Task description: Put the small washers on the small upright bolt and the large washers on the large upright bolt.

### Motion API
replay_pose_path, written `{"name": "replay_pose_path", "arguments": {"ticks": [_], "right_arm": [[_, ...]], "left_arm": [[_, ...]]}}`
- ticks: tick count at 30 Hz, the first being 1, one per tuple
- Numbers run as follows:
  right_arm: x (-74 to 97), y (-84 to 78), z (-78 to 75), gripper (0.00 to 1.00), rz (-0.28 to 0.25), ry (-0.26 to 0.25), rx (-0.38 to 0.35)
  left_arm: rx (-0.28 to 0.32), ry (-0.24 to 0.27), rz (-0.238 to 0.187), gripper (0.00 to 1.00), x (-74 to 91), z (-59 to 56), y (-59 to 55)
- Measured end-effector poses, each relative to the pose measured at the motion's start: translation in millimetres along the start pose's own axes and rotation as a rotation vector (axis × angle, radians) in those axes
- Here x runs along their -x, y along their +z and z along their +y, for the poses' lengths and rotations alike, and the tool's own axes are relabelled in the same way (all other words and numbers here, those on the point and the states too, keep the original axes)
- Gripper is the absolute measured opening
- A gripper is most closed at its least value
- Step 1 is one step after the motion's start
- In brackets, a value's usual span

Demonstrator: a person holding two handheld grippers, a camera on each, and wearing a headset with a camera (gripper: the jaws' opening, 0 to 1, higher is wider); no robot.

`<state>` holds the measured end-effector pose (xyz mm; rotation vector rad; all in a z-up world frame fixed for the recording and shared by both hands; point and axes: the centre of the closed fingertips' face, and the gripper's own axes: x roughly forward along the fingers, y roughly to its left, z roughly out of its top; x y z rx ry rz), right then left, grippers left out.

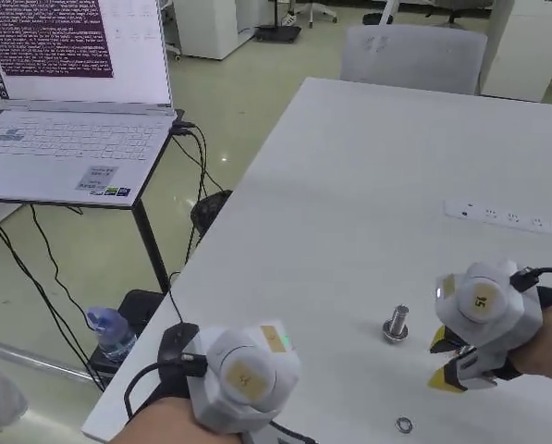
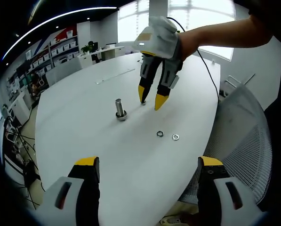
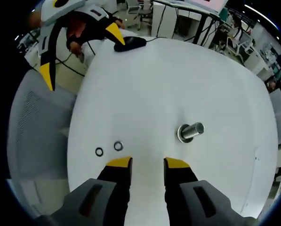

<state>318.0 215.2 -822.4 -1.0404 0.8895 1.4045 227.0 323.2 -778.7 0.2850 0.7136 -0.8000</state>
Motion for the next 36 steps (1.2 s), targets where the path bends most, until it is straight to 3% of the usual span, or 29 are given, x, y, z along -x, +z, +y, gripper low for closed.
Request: {"name": "replay_pose_path", "arguments": {"ticks": [7,15,21,27,36], "right_arm": [[-9.2,4.5,23.7,0.28,0.008,0.015,0.05],[-28.1,3.6,46.9,0.29,-0.013,0.049,0.05],[-35.9,-1.5,49.0,0.29,-0.014,0.042,0.019],[-41.0,0.9,46.1,0.27,-0.038,0.015,0.009],[-55.0,-3.3,50.2,0.26,-0.009,0.027,-0.006]], "left_arm": [[-0.005,-0.002,-0.003,0.87,0.8,0.5,-0.3],[-0.009,-0.006,-0.002,0.91,1.1,0.0,-1.7],[-0.005,-0.008,-0.001,0.92,2.3,0.7,-3.9],[0.008,-0.023,-0.032,0.94,1.8,-2.4,0.9],[-0.003,-0.04,-0.005,0.91,-0.7,-6.3,-5.0]]}}
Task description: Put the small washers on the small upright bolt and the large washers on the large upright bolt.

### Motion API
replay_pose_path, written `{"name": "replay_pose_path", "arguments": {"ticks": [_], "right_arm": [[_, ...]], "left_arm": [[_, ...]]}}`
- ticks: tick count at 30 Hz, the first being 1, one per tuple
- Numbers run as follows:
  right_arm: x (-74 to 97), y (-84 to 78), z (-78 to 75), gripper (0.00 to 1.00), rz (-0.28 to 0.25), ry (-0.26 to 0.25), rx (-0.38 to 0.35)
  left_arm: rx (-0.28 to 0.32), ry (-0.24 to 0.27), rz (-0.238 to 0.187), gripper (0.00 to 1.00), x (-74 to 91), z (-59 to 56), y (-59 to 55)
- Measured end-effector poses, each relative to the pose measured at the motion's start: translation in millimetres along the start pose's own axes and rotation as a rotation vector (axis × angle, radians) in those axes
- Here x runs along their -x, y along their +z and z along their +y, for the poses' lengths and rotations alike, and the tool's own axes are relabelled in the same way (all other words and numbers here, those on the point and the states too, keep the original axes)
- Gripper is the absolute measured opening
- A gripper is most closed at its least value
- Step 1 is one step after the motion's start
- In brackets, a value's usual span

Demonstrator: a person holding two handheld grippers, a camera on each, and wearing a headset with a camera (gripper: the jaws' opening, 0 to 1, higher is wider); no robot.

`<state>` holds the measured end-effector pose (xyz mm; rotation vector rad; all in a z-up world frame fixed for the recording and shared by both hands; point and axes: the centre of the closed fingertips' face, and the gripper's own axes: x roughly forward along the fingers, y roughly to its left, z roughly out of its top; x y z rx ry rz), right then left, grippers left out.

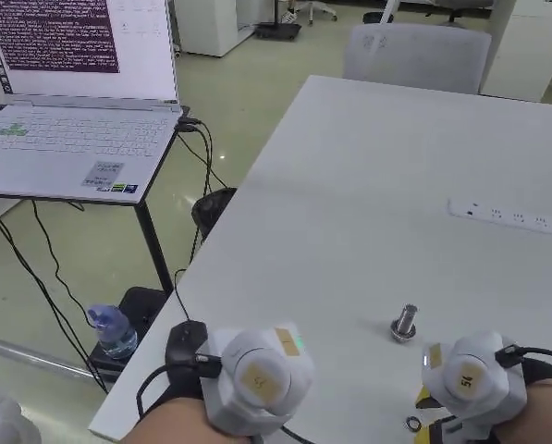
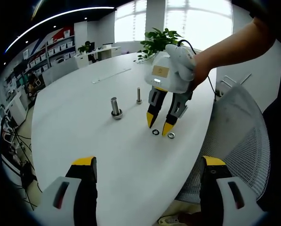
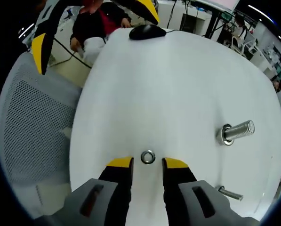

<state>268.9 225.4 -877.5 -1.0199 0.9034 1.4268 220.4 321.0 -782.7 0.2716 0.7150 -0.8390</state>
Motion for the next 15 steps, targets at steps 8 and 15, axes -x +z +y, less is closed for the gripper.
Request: {"name": "replay_pose_path", "arguments": {"ticks": [8,15], "right_arm": [[0.4,0.2,-1.0,0.24,0.016,-0.003,-0.006],[0.0,1.0,-2.6,0.16,0.031,-0.007,-0.009]], "left_arm": [[-0.001,-0.007,0.012,0.88,0.0,0.2,-3.5],[0.0,-0.007,0.014,0.87,-0.4,-0.2,-3.8]]}}
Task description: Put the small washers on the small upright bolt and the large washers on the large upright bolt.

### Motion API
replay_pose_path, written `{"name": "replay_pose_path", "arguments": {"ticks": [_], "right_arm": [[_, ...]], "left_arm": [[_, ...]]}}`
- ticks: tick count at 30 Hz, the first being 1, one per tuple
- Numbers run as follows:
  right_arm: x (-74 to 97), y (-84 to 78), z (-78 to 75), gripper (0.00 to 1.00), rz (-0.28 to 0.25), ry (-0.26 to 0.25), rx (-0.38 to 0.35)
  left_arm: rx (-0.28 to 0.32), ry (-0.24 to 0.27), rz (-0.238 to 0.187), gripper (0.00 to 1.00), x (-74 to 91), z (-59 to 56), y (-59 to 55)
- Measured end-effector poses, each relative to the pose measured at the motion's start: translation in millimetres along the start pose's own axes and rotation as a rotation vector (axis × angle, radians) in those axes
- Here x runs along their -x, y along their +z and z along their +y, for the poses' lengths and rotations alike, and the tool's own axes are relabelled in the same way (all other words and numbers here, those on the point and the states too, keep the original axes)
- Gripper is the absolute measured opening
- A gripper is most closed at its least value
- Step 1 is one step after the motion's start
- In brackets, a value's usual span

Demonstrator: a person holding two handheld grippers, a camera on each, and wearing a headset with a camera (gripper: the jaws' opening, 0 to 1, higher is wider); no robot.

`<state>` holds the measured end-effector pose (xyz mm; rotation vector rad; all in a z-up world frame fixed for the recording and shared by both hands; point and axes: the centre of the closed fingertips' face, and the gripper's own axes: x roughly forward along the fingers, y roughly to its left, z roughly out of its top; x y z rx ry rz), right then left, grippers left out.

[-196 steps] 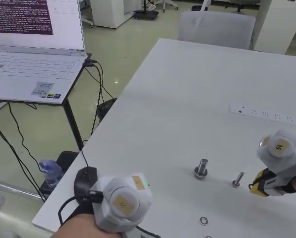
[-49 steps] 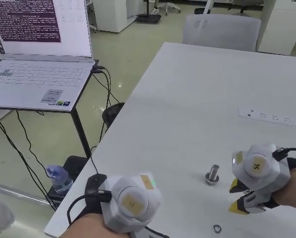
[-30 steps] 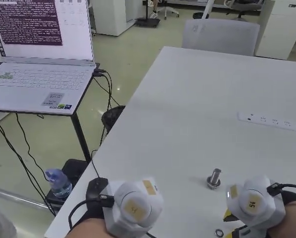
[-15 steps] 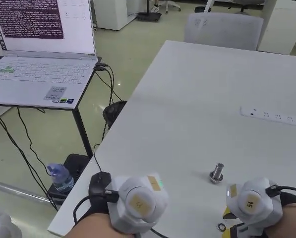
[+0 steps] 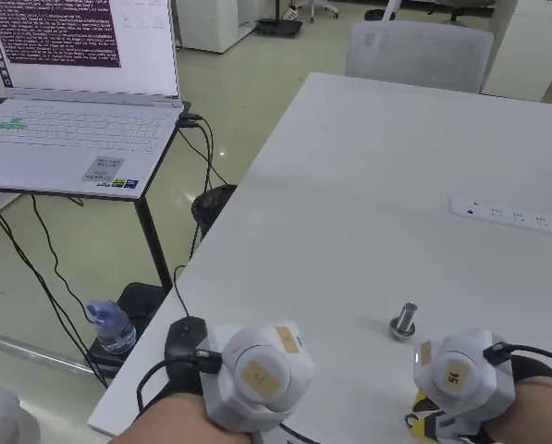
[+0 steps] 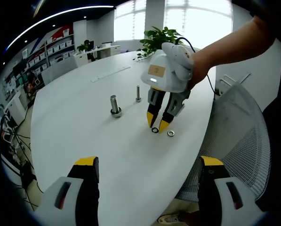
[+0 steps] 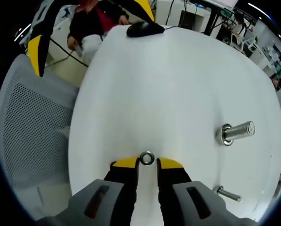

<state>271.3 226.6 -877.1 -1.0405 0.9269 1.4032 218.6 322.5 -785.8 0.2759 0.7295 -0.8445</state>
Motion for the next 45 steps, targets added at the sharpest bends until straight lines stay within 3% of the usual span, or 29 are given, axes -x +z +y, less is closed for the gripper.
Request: {"name": "replay_pose_path", "arguments": {"ticks": [11,22,26,30,45], "right_arm": [[-0.1,-0.2,0.6,0.14,0.018,0.003,0.015],[1.4,-4.3,-1.4,0.13,0.017,0.004,-0.026],[10.1,-9.7,-5.8,0.13,0.007,0.002,-0.06],[23.4,-20.3,-14.4,0.13,0.0,-0.013,-0.1],[70.5,-84.3,-56.2,0.13,0.031,-0.089,-0.214]], "left_arm": [[0.007,0.013,0.009,0.83,1.2,-0.7,-5.2],[0.011,0.017,0.005,0.81,0.3,-1.4,-1.4],[0.007,0.019,0.009,0.81,-1.5,-0.7,-0.6],[0.005,0.019,0.011,0.8,-3.8,-0.5,-0.2],[0.007,0.035,0.005,0.8,-11.3,4.1,9.5]]}}
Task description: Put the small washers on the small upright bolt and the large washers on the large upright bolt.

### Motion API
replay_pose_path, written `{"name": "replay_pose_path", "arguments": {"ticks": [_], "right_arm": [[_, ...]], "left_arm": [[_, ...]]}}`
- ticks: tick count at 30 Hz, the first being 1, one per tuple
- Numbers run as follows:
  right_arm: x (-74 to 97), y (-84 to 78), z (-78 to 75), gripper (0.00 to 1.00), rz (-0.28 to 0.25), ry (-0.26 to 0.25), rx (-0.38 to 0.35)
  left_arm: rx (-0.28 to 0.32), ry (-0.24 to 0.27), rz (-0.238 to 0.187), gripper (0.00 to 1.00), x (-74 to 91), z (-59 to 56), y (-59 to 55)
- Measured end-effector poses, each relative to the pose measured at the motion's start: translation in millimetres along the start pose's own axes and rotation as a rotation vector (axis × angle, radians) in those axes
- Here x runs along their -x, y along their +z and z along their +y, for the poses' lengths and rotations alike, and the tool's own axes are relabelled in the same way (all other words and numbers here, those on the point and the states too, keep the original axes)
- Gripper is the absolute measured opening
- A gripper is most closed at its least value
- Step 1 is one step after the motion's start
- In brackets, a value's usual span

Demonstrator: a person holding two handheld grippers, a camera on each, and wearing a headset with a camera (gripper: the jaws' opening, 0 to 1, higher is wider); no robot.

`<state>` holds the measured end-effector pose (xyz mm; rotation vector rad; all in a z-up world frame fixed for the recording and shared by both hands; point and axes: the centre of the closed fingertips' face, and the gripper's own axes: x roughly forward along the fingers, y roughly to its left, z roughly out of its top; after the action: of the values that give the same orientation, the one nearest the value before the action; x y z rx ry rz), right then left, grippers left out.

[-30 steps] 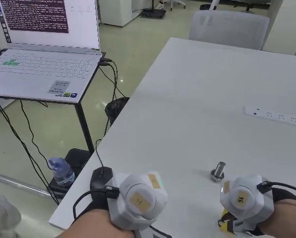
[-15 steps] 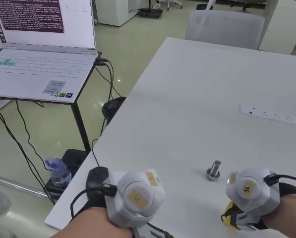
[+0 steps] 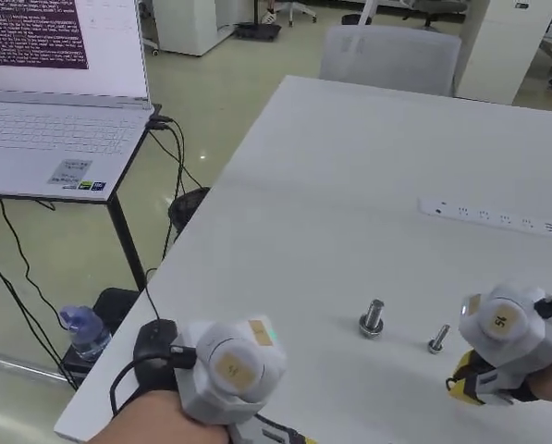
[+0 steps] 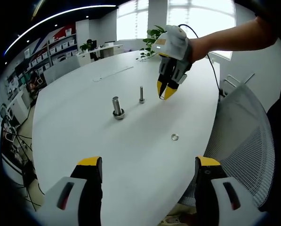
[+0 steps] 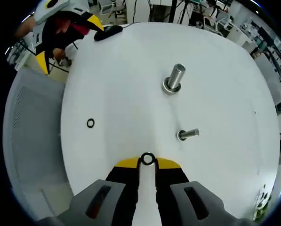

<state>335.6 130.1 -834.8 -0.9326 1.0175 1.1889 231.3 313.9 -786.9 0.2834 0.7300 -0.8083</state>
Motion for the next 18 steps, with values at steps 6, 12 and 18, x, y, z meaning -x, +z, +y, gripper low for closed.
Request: {"name": "replay_pose_path", "arguments": {"ticks": [6,12,18], "right_arm": [[10.5,-7.5,-18.2,0.13,0.014,-0.014,-0.012],[17.1,0.9,-29.3,0.13,0.004,-0.016,0.001],[19.6,11.3,-43.1,0.13,-0.009,-0.025,0.0]], "left_arm": [[0.011,0.006,0.004,0.81,-1.9,2.6,-1.4],[0.016,0.012,0.002,0.83,-2.8,3.6,-0.2],[0.015,0.014,0.002,0.82,-3.4,5.3,1.7]]}}
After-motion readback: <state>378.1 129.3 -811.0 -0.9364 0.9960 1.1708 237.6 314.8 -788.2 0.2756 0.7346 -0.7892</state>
